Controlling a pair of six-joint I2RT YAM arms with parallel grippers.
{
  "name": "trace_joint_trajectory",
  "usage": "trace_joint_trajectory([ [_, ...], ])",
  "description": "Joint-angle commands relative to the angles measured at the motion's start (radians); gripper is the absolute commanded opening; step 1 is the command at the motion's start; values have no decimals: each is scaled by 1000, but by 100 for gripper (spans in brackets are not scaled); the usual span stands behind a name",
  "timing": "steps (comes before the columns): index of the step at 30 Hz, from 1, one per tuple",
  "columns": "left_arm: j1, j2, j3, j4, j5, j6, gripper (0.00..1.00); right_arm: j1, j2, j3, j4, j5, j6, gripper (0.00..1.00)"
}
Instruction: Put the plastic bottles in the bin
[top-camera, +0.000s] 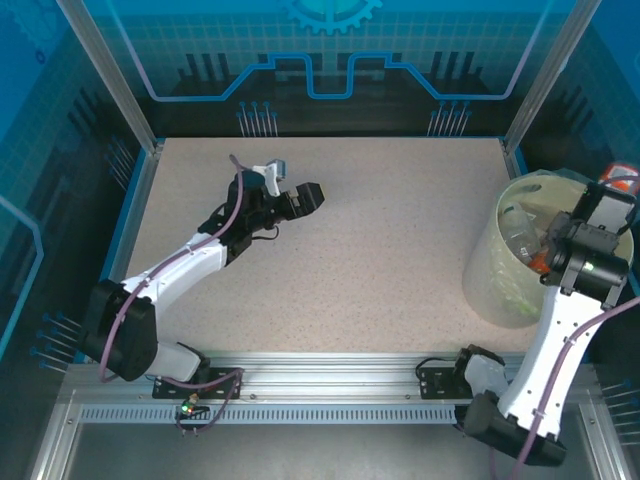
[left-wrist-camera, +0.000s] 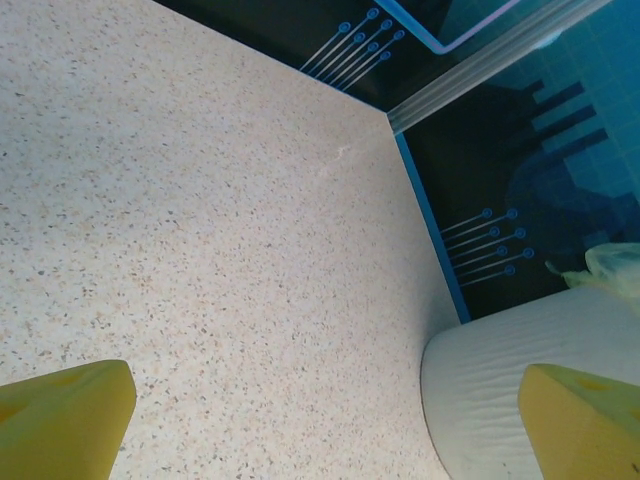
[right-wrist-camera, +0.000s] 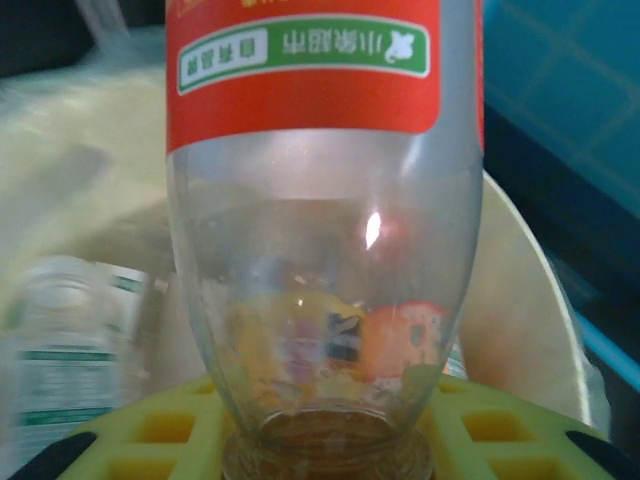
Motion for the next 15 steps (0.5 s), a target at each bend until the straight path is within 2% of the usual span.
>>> trace_joint_trajectory([
  [1, -13, -33, 67, -90, -16, 48, 99, -106, 13, -20, -92, -94, -22, 25],
  [3, -18, -34, 83, -117, -20, 59, 99, -140, 30, -28, -109, -116, -20, 27],
  [8, -31, -49, 82, -132, -40, 65, 99, -147, 58, -25, -138, -111, -6, 37],
  [12, -42, -58, 64, -129, -64, 60, 99, -147, 62, 4, -165, -112, 5, 50],
  [15, -45, -57, 64, -133, -71, 61, 99, -146, 48, 55, -191, -154, 4, 53],
])
